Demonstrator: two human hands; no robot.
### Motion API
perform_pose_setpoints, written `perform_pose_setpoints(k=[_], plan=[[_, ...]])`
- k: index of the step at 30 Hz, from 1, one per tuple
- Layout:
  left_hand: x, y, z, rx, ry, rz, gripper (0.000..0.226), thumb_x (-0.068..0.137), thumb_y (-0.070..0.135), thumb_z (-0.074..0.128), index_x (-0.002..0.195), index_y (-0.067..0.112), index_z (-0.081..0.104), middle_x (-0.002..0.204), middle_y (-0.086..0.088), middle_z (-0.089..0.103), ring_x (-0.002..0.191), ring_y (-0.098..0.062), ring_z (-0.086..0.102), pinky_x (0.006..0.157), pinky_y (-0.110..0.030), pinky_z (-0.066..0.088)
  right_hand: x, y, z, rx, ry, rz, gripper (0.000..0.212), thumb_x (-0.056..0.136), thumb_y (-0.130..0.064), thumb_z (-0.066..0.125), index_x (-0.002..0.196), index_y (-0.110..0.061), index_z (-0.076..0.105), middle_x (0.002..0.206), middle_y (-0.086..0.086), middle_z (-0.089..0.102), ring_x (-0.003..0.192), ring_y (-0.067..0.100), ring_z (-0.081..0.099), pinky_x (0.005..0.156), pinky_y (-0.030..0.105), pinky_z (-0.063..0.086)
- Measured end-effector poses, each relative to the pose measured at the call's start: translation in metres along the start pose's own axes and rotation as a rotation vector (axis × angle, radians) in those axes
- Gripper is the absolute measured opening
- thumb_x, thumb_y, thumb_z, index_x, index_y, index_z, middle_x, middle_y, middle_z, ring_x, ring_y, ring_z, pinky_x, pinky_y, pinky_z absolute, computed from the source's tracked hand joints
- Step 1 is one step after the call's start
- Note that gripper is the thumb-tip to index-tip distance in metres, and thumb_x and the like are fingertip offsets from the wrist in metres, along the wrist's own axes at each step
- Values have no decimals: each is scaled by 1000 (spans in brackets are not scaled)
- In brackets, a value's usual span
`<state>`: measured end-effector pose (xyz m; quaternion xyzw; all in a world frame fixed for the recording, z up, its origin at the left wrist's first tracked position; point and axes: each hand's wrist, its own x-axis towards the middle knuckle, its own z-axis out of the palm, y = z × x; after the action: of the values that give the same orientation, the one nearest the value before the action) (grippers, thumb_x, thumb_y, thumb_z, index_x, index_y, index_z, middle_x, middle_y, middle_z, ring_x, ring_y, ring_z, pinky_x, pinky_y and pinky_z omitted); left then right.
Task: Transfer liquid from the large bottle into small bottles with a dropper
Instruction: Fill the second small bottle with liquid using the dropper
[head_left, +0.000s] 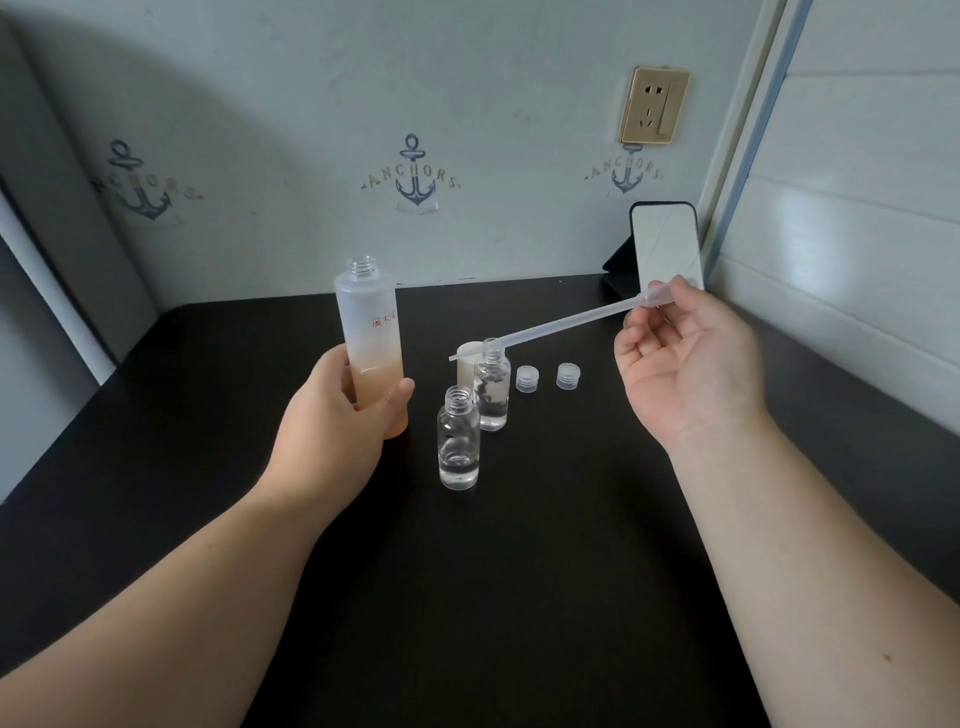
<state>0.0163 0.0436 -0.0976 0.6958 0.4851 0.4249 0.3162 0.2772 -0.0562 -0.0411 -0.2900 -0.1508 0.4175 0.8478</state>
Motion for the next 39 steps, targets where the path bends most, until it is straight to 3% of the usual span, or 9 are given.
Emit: perform_pose_setpoints(k=[3, 6, 9, 12, 16, 27, 33, 39], plan=[[0, 2, -1, -11, 2, 13, 32, 89, 47, 71, 111, 48, 48, 91, 32, 63, 86, 12, 61, 68, -15, 41, -1, 0, 0, 0, -5, 5, 27, 91, -12, 65, 65, -7, 71, 73, 2, 69, 61, 14, 63, 58, 23, 48], [-3, 6, -2, -47, -20, 43, 30, 90, 39, 73, 100, 52, 48, 90, 50, 56, 85, 27, 54, 62, -11, 43, -1, 1, 1, 13, 0, 6, 26, 92, -12, 66, 68, -7, 71, 74, 3, 69, 61, 15, 63, 57, 23, 48], [-7, 9, -3, -79, -20, 85, 33, 88, 33, 75, 97, 55, 52, 96, 45, 59, 88, 22, 57, 55, -6, 47, -2, 1, 2, 45, -10, 2, 21, 93, -12, 67, 74, -6, 72, 74, 4, 70, 64, 15, 66, 58, 23, 50], [-8, 9, -3, -53, -17, 104, 35, 86, 36, 76, 98, 60, 54, 98, 36, 63, 86, 12, 62, 66, -19, 50, -1, 3, 2, 63, -24, -25, 13, 94, -12, 67, 83, -5, 71, 77, 4, 72, 70, 16, 70, 62, 24, 53], [-9, 10, -4, -23, -20, 115, 39, 85, 37, 76, 100, 65, 53, 101, 31, 63, 86, 6, 63, 74, -32, 54, 1, 1, 2, 54, -45, -48, 24, 94, -14, 68, 73, -6, 76, 78, 3, 73, 74, 17, 72, 66, 23, 54], [-10, 11, -5, 23, 6, 177, 43, 85, 30, 76, 97, 65, 53, 102, 31, 62, 95, 10, 55, 71, -23, 42, -2, 0, 2, 26, -37, -73, 25, 93, -15, 71, 70, -11, 80, 79, 4, 74, 74, 17, 72, 67, 23, 55], [-6, 6, -6, 131, 55, 175, 35, 84, 26, 76, 108, 47, 60, 97, 20, 62, 92, 3, 55, 70, -18, 36, -1, -2, 0, -18, -40, -93, 13, 92, -15, 71, 82, -9, 75, 78, 3, 71, 67, 15, 66, 62, 23, 52], [-7, 8, -4, 195, 73, 233, 43, 81, 24, 80, 115, 45, 63, 96, 30, 57, 97, 19, 46, 74, -8, 33, 1, 0, 1, -155, -152, -134, 19, 91, -10, 67, 76, -14, 77, 77, 2, 71, 65, 13, 64, 60, 21, 50]])
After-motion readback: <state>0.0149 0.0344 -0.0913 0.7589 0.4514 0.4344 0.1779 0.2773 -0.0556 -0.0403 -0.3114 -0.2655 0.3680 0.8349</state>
